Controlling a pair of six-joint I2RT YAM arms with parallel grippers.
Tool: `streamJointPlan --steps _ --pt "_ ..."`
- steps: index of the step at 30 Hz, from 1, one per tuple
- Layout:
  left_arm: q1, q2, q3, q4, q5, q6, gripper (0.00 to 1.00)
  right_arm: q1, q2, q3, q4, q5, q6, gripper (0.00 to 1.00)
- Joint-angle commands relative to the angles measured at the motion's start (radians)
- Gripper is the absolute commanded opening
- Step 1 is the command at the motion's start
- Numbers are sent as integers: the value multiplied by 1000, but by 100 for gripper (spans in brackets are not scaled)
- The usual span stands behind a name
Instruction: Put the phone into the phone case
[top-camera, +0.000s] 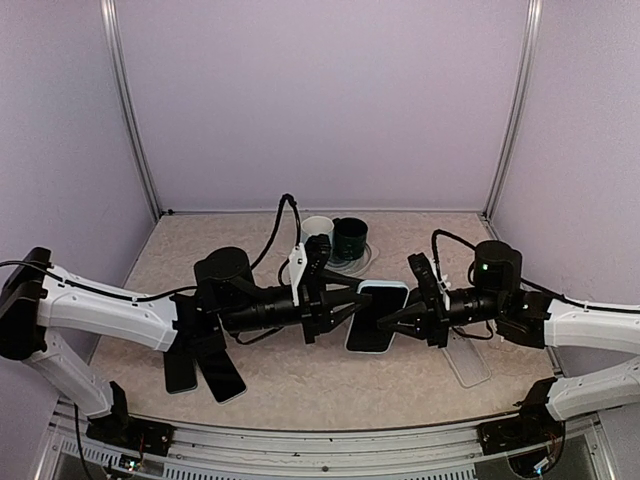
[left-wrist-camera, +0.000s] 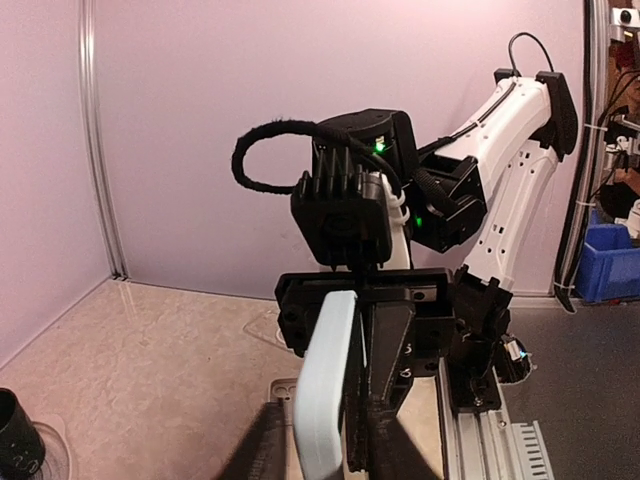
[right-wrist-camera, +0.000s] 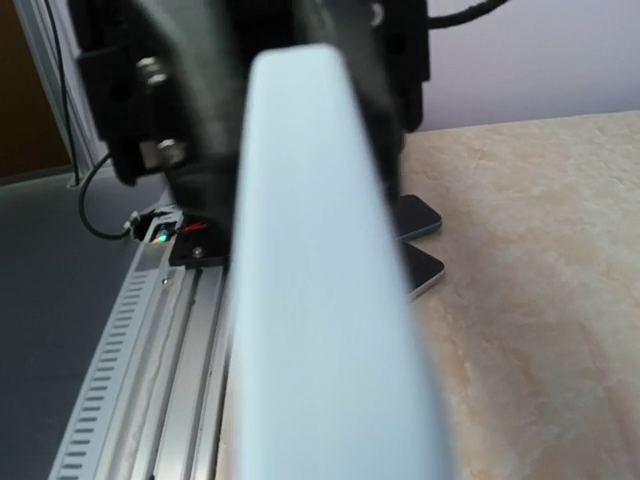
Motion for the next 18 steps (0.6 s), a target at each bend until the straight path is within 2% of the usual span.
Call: streamJointPlan --steps 1,3,6,8,10,12,15,16,18 --pt "-9 -32 39 -38 21 49 64 2 -76 55 15 21 36 0" --pt "-5 -39 18 -75 30 73 77 4 -102 65 3 22 31 0" --pt "-1 -45 -11 -120 59 111 78 3 -122 83 -16 14 23 0" --pt "-1 -34 -11 -143 70 123 75 3 -125 96 -19 -3 20 0" --pt "-1 -12 -1 -147 83 124 63 3 -121 109 -25 -15 16 0" --pt "-2 8 20 -159 98 123 37 3 -114 125 -40 -17 6 0" --pt "-1 36 50 -171 117 117 6 3 -115 138 -52 -17 -3 0" --pt "-1 44 53 -169 121 116 0 3 -116 139 -49 -18 -2 0" --pt "-1 49 52 -154 130 113 0 3 -117 142 -49 -16 -3 0"
